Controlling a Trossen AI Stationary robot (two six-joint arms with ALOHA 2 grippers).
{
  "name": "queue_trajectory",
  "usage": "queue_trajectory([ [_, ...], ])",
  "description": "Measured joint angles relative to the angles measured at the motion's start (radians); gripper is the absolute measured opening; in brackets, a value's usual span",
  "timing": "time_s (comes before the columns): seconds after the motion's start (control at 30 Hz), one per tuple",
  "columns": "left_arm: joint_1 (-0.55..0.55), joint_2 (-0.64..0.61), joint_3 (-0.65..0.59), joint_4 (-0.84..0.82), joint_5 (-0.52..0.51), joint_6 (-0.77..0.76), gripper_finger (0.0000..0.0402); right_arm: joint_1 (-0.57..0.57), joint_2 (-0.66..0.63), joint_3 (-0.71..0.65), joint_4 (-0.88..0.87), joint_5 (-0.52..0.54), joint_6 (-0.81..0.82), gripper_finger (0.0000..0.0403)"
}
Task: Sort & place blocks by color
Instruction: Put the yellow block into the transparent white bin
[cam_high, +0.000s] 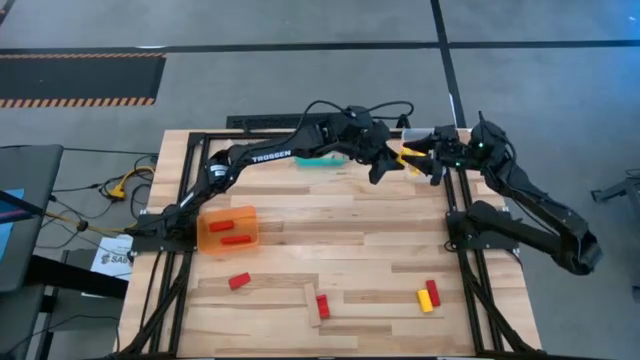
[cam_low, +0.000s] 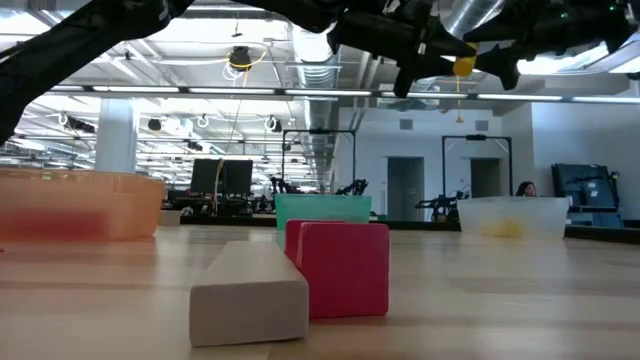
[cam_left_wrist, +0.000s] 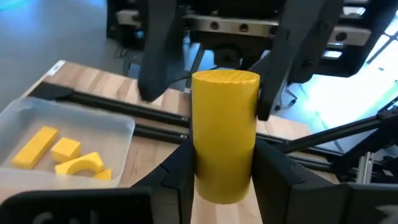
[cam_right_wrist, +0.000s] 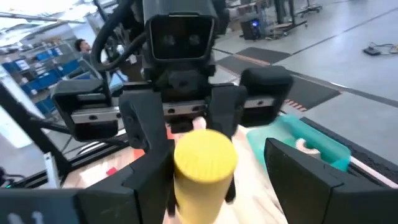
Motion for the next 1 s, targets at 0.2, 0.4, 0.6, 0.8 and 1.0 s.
queue_trajectory([
  [0.2,-0.019,0.0,0.0,0.034,-0.002,0.024,0.0097,0.051,0.03,0.0,0.002,0.003,0.011,0.0269],
  [0.4,-0.02,0.0,0.0,0.026,0.008,0.024,0.0097,0.089,0.03,0.0,0.009,0.02,0.011,0.0261],
  [0.6,-0.019,0.0,0.0,0.025,-0.006,0.02,0.01,0.099,0.029,0.0,0.015,0.037,0.011,0.0165],
  [0.8,-0.011,0.001,0.006,-0.068,-0.098,0.067,0.0201,0.078,0.031,-0.001,-0.02,0.116,0.004,0.0118],
  [1.0,0.036,-0.032,0.087,-0.455,-0.25,0.129,0.0289,0.018,0.021,-0.001,-0.19,0.517,-0.055,0.0118],
])
